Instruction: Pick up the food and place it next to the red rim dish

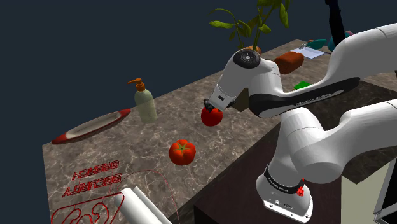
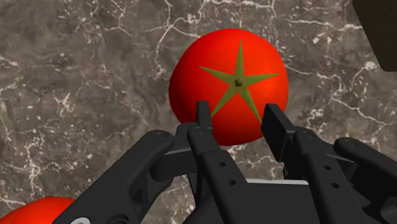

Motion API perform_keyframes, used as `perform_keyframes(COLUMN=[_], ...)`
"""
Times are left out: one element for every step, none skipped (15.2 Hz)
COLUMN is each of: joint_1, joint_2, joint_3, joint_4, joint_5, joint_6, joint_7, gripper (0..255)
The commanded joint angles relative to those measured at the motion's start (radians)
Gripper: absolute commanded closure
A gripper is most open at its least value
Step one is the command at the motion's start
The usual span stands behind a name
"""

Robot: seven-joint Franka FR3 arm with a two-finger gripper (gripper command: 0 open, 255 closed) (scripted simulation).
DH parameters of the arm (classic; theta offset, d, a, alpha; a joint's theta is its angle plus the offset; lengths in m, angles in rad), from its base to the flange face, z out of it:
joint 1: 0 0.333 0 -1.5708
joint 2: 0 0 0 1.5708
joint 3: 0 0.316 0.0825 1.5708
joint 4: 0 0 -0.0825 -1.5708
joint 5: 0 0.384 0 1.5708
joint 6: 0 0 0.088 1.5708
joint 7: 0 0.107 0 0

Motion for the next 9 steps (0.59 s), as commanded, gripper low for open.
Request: perform_keyframes(joint_1=[0.000,0.000,0.004,0.008,0.012,0.016,0.021,0.025,0.029], joint_2=[0.000,0.001,-0.010,-0.019,-0.028,-0.036,-0.044,-0.050,-0.057], joint_3=[0.000,0.000,0.008,0.016,0.025,0.033,0.041,0.049,0.057], joint_4=[0.000,0.000,0.008,0.016,0.024,0.033,0.042,0.051,0.060], joint_5=[0.000,0.000,0.014,0.028,0.041,0.054,0.067,0.079,0.091], joint_6=[0.000,0.000,-0.016,-0.032,-0.047,-0.063,-0.077,-0.092,-0.106], joint_7=[0.000,0.000,-0.009,-0.017,-0.025,-0.033,-0.040,-0.047,-0.054], gripper=[255,255,255,255,255,255,255,255,255])
